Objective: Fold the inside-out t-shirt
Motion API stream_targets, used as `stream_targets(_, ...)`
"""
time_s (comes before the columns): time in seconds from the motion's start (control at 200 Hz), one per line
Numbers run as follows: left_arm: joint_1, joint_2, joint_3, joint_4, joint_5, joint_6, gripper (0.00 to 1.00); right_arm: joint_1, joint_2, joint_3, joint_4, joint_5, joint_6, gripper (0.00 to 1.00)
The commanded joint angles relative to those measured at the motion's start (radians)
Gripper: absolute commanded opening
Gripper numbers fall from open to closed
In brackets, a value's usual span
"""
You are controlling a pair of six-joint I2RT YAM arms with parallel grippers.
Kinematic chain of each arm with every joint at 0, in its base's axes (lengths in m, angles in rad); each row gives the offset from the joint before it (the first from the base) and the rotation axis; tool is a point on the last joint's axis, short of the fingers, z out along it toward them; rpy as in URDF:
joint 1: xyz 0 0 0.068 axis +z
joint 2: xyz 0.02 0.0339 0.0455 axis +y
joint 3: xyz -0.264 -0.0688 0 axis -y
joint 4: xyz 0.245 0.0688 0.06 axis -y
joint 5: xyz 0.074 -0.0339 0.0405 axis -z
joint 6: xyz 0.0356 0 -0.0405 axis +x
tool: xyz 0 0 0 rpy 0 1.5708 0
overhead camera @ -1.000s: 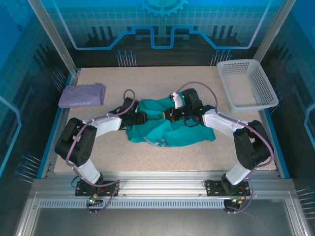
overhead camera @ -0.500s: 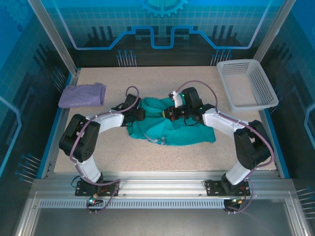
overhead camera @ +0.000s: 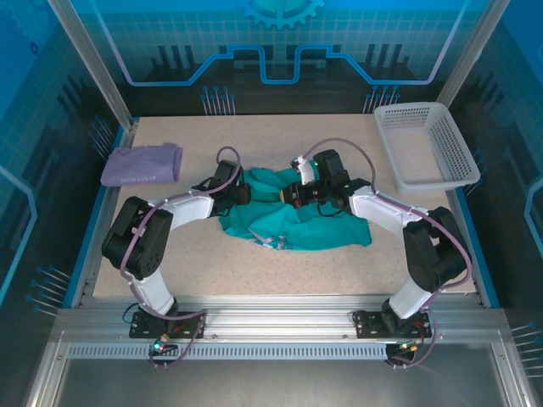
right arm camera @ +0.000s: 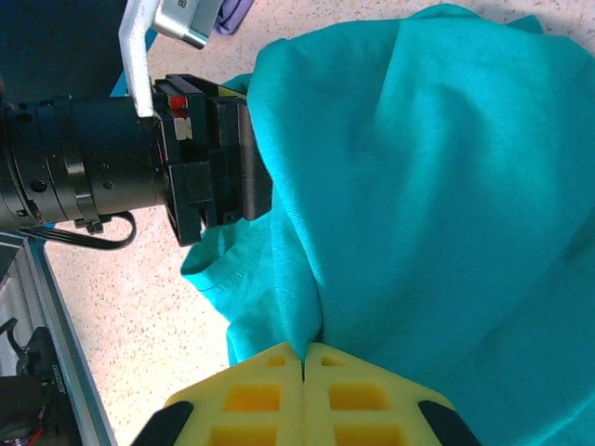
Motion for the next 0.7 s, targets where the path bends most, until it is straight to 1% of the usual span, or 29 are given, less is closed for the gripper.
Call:
stream_targets(0.0, 0.01, 0.015, 0.017, 0.032, -0.007, 0.02, 0.24, -0.011, 0.015, 0.038, -0.013, -0.032, -0.015, 0.0)
stream_targets(0.055, 0.01, 0.01, 0.019, 0.03, -0.004, 0.021, 0.12, -0.011, 0.011, 0.042, -0.023, -0.027, -0.02, 0.0)
stream_targets(0.13, 0.01, -0.014, 0.01, 0.026, 0.005, 0.022, 0.0, -0.013, -0.001, 0.046, -0.035, -0.022, -0.027, 0.0)
stream_targets(0.19, 0.01, -0.052, -0.004, 0.023, 0.027, 0.021, 0.0, -0.018, -0.013, 0.052, -0.053, -0.019, -0.037, 0.0)
stream_targets(0.26, 0.01, -0.121, -0.03, 0.018, 0.085, 0.017, 0.0, -0.027, -0.033, 0.066, -0.086, -0.017, -0.046, 0.0)
stream_targets(0.375, 0.009, -0.273, -0.08, -0.007, 0.224, 0.01, 0.0, -0.042, -0.091, 0.094, -0.178, -0.013, -0.091, 0.0)
stream_targets(0.495, 0.009, -0.458, -0.139, -0.019, 0.383, 0.003, 0.0, -0.05, -0.157, 0.131, -0.353, 0.006, -0.188, 0.01)
stream_targets(0.57, 0.009, -0.561, -0.169, -0.031, 0.473, 0.003, 0.0, -0.054, -0.202, 0.138, -0.431, 0.026, -0.238, 0.02)
stream_targets(0.69, 0.009, -0.705, -0.223, -0.044, 0.548, -0.008, 0.0, -0.058, -0.282, 0.109, -0.484, 0.057, -0.288, 0.02)
